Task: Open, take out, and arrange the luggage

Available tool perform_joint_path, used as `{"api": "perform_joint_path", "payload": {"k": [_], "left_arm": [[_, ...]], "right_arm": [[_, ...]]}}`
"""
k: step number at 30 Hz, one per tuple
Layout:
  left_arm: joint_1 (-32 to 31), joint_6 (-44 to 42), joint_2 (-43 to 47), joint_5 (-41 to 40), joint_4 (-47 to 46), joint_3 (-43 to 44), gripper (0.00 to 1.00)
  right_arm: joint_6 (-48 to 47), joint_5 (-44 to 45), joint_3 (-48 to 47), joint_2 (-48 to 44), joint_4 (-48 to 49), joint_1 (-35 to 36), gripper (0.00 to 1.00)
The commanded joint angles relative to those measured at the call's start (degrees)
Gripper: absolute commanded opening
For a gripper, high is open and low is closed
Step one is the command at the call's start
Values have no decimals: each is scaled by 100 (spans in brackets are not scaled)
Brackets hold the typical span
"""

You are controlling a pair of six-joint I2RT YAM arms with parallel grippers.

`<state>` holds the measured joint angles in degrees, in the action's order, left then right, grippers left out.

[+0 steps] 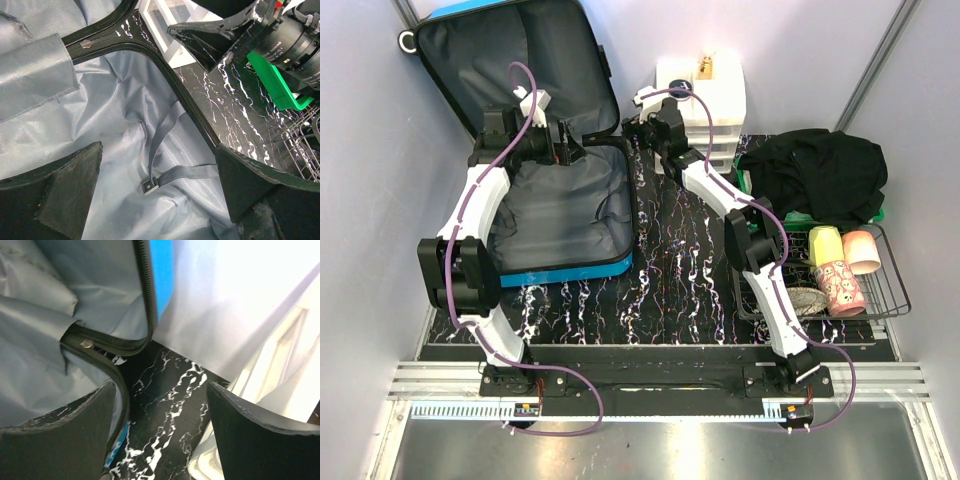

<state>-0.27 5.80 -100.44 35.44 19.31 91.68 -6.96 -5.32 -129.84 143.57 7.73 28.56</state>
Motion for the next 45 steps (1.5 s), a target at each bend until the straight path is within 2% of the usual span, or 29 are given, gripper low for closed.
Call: {"api": "perform_joint_path", "payload": {"k": [1,18,23,27,33,36,45], "left_arm": [[19,-79,69,103,-76,342,99],[19,-44,-107,112,-68,438,99],[19,-71,-212,103,-6,552,99],[27,-88,-265,103,38,614,99],[19,-132,-344,121,117,720,99],[19,-193,-379,121,196,781,99],[19,-264,-423,103,266,843,99]], "right_arm": [[-288,1085,-331,66,651,-201,83],[-411,2667,406,-399,1327,-869,82],[-595,3318,1021,-750,1776,-887,80],[-850,3485,2083,-1155,2495,-896,78],[-728,3845,2349,-1305,2392,-1185,78],[-754,3715,2411,-1287,2418,-1352,78],[-412,2291,2341,-1217,1866,-1572,75]]}}
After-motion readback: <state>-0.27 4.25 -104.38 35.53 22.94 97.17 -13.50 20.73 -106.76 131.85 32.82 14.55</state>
